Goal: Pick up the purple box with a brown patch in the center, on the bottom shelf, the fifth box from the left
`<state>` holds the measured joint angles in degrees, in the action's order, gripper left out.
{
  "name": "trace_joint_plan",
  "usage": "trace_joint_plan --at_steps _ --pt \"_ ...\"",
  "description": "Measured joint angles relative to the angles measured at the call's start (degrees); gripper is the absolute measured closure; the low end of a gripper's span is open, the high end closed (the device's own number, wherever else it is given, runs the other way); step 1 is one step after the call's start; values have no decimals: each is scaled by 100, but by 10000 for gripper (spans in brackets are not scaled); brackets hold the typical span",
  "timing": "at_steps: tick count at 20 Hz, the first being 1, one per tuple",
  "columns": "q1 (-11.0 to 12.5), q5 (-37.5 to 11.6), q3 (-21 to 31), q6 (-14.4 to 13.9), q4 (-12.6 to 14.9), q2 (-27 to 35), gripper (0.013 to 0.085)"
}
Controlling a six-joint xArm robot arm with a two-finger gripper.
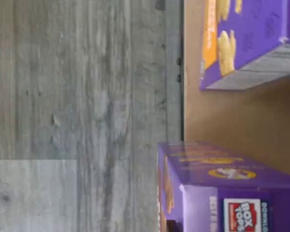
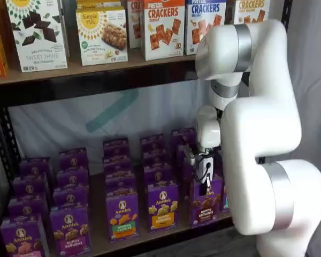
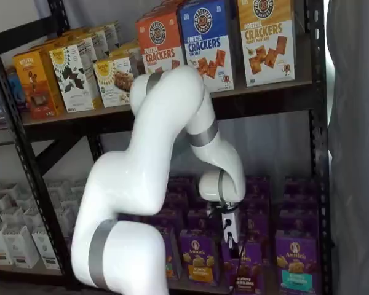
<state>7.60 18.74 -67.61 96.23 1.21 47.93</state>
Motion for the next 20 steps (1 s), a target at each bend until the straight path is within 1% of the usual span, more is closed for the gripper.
trace_joint_plan --at_steps 5,8,13,15,20 --pt "-60 -81 747 -44 -16 -555 690" --pt "-93 -163 1165 -131 37 -883 690" --pt "-146 -271 1978 -501 369 -1600 690" --pt "-166 -266 2252 -593 444 -1876 690" --pt "-233 -149 2698 -559 338 -2381 690"
